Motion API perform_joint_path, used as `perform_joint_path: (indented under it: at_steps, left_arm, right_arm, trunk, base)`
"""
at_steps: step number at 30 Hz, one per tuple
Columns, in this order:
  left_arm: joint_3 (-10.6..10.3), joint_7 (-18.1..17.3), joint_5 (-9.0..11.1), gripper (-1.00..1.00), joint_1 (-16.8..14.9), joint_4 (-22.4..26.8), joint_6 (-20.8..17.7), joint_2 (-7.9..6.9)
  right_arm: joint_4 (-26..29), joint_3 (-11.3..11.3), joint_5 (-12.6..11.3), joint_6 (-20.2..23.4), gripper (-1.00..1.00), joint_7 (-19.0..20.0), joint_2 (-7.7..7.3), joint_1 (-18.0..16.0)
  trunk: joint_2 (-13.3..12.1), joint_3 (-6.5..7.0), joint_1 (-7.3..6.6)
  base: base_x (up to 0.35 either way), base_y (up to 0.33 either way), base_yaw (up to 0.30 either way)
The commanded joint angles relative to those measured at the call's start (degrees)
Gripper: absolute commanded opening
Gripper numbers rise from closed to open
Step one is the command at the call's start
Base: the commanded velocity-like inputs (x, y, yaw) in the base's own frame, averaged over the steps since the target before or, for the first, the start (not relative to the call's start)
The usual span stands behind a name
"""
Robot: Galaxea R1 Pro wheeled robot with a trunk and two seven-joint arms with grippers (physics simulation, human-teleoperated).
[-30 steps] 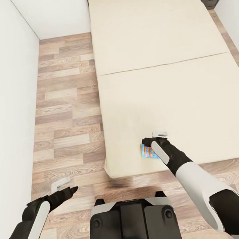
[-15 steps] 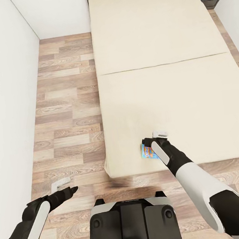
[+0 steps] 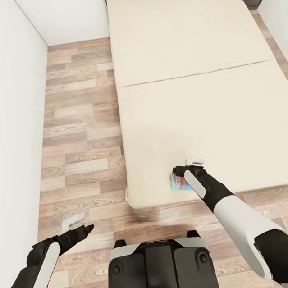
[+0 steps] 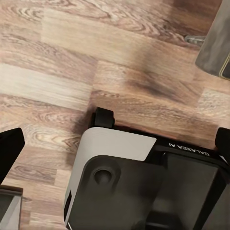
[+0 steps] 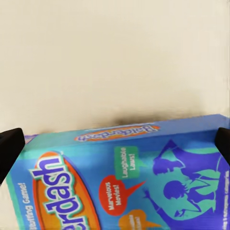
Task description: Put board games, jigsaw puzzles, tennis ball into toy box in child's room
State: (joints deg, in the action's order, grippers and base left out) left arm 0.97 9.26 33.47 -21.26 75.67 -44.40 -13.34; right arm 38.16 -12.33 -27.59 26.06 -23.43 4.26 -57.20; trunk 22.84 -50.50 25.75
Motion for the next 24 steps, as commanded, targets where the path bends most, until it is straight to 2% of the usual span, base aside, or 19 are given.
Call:
perform_joint_path:
  at_steps: [1, 7, 24]
  left_arm:
    - [0.00, 0.50, 0.60, 1.00, -0.01, 0.09, -0.24, -0.01]
    - [0.00, 0.50, 0.62, 1.00, -0.01, 0.08, -0.21, -0.01]
    - [0.00, 0.50, 0.60, 1.00, -0.01, 0.09, -0.21, -0.01]
  right_arm:
    - [-3.36, -0.24, -0.88, -0.11, 1.00, -0.57, -0.11, -0.01]
    - [-4.21, -0.24, -0.96, -1.87, 1.00, -0.57, -0.16, -0.01]
    - [-4.67, -0.26, -0.97, -2.24, 1.00, -0.57, -0.07, -0.02]
  trunk:
    - [0.07, -0.07, 0.03]
    - [0.07, -0.07, 0.03]
    - [0.07, -0.07, 0.03]
  base:
    - [-0.146, 0.000, 0.000]
    - [-0.064, 0.000, 0.000]
    - [-0.010, 0.000, 0.000]
